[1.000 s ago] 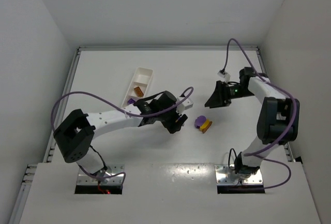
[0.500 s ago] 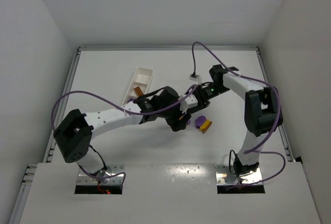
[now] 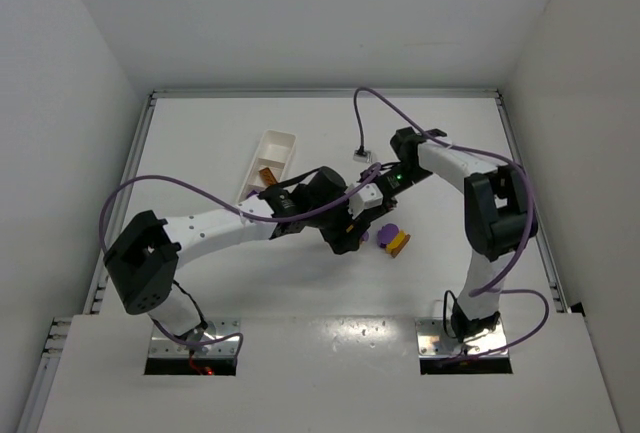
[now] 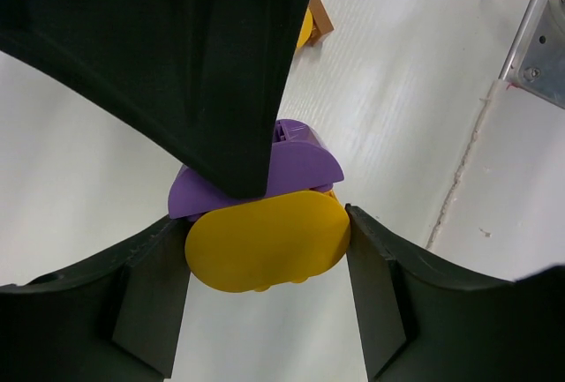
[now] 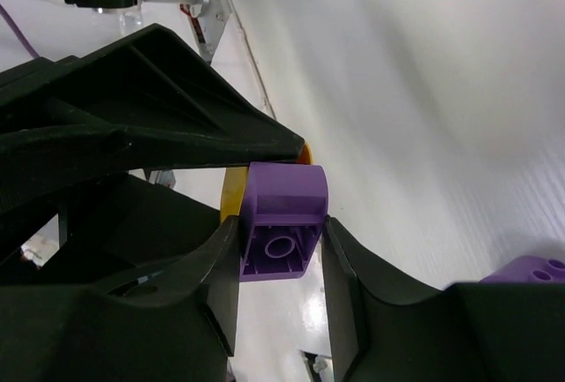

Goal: Sort the legos into containers by color

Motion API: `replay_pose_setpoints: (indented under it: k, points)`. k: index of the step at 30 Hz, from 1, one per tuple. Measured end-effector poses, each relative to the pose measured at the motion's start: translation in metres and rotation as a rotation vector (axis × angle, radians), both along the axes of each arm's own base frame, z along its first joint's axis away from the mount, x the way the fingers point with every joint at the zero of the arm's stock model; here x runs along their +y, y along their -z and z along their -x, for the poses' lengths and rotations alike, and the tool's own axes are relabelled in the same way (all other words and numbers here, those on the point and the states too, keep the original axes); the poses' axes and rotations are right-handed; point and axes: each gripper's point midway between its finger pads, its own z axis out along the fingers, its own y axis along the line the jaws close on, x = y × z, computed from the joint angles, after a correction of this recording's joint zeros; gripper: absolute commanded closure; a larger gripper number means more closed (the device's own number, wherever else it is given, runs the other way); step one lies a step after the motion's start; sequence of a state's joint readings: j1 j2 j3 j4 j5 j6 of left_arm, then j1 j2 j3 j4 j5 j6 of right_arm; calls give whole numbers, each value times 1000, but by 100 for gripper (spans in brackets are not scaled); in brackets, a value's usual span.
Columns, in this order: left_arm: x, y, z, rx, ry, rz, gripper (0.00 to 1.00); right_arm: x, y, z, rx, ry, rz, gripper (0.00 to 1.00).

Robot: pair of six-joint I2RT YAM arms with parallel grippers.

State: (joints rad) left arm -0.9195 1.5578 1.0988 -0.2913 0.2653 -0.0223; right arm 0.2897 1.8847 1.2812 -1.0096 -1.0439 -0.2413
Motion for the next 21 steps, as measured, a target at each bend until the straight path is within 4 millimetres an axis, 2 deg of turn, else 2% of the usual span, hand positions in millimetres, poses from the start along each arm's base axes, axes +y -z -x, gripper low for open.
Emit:
replay_pose_setpoints:
  k: [3,8,14,21]
  points:
    - [1,0,0,-1,-1,-6,90,0,1,1,15,-13,-4,96]
    - [2,1,-1,0,-3,-10,91,-2,2,1,42,-22,-27,99]
    - [-3,-8,-15,-69,-21,36,92,-18,-11,-19,29,50,-71,100]
    - [38,30,-10,-23,-64,-92,93,-68,-26,-51,-5,235,-100,100]
